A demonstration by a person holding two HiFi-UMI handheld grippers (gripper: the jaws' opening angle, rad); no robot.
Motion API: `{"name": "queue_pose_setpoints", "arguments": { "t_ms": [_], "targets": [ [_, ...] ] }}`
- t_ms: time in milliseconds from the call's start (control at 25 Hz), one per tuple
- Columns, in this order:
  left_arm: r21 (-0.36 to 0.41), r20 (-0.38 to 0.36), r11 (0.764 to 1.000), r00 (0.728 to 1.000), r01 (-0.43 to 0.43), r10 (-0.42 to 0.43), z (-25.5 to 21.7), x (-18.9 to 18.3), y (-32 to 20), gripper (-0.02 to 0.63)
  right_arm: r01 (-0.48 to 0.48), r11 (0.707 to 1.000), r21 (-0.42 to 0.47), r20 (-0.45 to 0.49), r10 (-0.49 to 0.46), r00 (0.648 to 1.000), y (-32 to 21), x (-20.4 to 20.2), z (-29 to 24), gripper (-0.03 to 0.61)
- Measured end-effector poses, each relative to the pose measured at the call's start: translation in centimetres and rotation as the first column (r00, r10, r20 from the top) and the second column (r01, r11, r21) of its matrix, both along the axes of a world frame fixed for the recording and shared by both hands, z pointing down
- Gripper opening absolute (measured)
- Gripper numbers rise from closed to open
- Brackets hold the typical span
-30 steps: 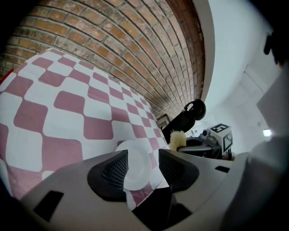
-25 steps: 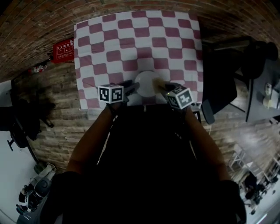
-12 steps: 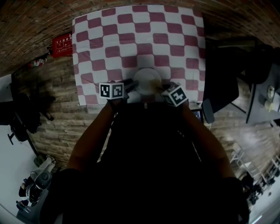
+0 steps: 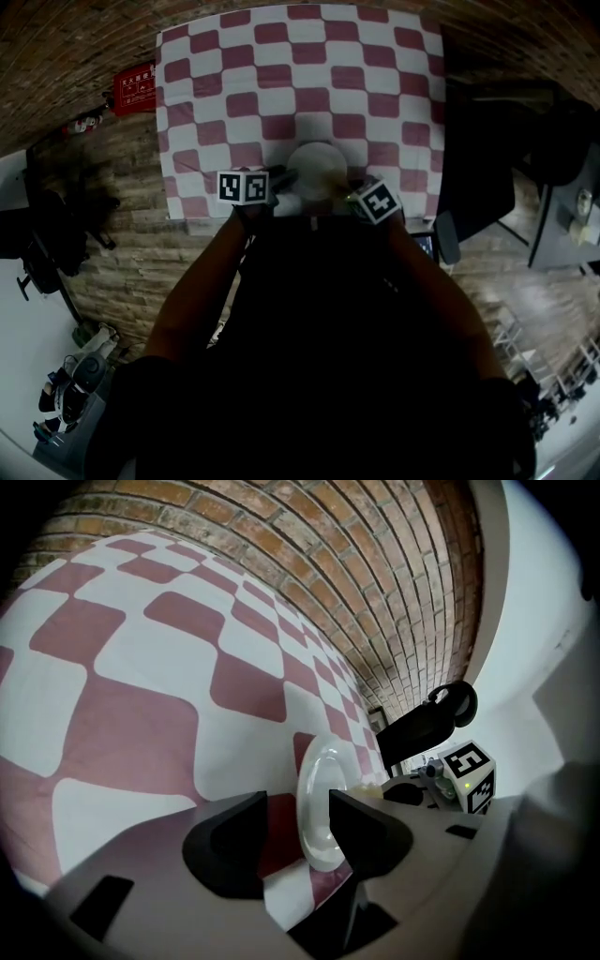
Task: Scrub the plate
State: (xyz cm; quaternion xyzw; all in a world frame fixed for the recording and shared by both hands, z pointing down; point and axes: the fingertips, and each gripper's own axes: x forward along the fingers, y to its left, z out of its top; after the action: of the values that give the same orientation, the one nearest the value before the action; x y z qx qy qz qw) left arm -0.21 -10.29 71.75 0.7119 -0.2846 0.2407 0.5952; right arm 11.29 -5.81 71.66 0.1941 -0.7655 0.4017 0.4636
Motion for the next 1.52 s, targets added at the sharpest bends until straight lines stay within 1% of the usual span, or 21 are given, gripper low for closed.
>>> {"name": "queue_pose_setpoints", "arguments": {
  "t_ms": [160, 320, 440, 600, 840, 1040, 1120, 1200, 1360, 1520],
  "targets": [
    [-0.002, 0.003, 1.0, 1.0, 0.007, -0.007, 0.3, -0.1, 0.0, 0.209, -0.008, 1.0, -0.017, -0.016, 0.008, 1.0, 0.4, 0.7, 1.0, 0.052],
    [-0.002, -0.021, 1.0, 1.0, 0.016, -0.016, 0.1, 0.1, 0.0, 0.205, -0.008, 1.0, -0.014, -0.005, 0.008, 1.0, 0.2, 0.5, 0.9, 0.052],
    [0.008, -0.037, 1.0, 0.999, 0.004, -0.004, -0.3, 0.6, 0.1, 0.16, -0.012, 1.0, -0.023, -0.005, 0.012, 1.0, 0.2, 0.6, 1.2, 0.054],
    [0.033, -0.073, 0.999, 0.997, -0.008, 0.011, -1.2, 1.5, 0.2, 0.041, -0.017, 0.999, -0.034, 0.003, 0.017, 1.0, 0.3, 0.4, 0.8, 0.054],
    [0.062, -0.149, 0.998, 0.988, -0.02, 0.03, -3.3, 2.3, 0.4, 0.02, -0.058, 0.997, -0.041, -0.021, 0.057, 0.998, 0.3, 1.2, 1.6, 0.054],
    [0.072, -0.185, 0.997, 0.982, -0.03, 0.043, -4.9, 2.0, 0.8, 0.021, -0.123, 0.992, 0.01, -0.022, 0.123, 0.992, -1.8, 1.7, -0.1, 0.052],
    [0.088, -0.2, 0.995, 0.978, -0.037, 0.054, -5.7, 1.6, 0.8, 0.021, -0.145, 0.989, 0.041, -0.019, 0.146, 0.989, -2.9, 1.7, -0.9, 0.052],
    [0.107, -0.214, 0.993, 0.974, -0.046, 0.068, -6.5, 1.3, 0.6, 0.021, -0.158, 0.983, 0.09, -0.007, 0.159, 0.987, -4.4, 1.2, -2.1, 0.052],
    [0.136, -0.255, 0.989, 0.962, -0.065, 0.099, -8.4, 0.9, 0.5, 0.023, -0.156, 0.967, 0.203, 0.033, 0.152, 0.988, -7.3, -1.9, -6.0, 0.052],
    [0.148, -0.293, 0.986, 0.949, -0.078, 0.119, -9.6, 0.7, 1.2, 0.021, -0.098, 0.965, 0.244, 0.039, 0.091, 0.995, -7.2, -5.6, -9.0, 0.052]
  ]
}}
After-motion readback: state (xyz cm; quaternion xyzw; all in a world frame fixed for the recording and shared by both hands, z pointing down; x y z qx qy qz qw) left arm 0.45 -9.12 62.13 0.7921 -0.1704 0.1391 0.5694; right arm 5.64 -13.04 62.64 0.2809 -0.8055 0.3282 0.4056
